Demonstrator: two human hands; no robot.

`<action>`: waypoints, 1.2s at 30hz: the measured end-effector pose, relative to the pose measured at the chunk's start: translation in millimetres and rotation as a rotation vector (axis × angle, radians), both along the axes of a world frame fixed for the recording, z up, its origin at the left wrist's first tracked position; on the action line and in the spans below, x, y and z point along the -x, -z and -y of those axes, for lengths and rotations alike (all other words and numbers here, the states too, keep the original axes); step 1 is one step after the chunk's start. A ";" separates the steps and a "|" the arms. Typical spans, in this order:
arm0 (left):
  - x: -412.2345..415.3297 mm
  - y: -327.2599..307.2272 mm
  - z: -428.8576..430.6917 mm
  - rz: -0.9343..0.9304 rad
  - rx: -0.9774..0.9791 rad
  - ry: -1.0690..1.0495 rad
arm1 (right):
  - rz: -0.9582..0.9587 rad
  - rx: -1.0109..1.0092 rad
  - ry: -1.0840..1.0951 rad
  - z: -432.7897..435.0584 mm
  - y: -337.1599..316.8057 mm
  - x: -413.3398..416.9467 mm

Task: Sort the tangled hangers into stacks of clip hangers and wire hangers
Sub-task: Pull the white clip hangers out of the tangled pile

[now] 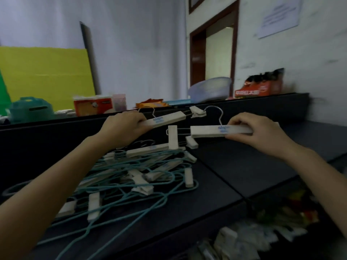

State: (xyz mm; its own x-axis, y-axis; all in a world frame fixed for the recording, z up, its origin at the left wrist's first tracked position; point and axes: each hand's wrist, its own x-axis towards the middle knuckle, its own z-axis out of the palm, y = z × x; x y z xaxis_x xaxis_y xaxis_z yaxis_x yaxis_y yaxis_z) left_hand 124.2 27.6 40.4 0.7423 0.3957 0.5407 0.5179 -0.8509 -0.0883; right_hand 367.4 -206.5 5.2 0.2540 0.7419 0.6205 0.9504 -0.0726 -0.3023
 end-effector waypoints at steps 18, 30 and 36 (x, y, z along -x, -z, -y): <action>-303.5 59.5 185.7 -0.056 0.053 0.248 | -0.100 0.084 0.327 238.1 42.1 -226.9; -498.5 75.7 242.7 -0.124 0.064 0.336 | -0.167 0.089 0.470 317.5 59.7 -373.1; -591.6 80.4 248.5 -0.223 0.087 0.330 | -0.112 0.191 0.486 318.4 46.2 -446.9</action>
State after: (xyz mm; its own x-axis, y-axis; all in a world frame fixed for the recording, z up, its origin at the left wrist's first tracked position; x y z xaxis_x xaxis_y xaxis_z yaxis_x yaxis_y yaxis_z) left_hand 715.8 -220.9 -40.0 0.9323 0.1537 0.3273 0.1921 -0.9774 -0.0881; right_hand 814.3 -524.8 -41.0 0.6534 0.6197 0.4348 0.7563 -0.5600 -0.3384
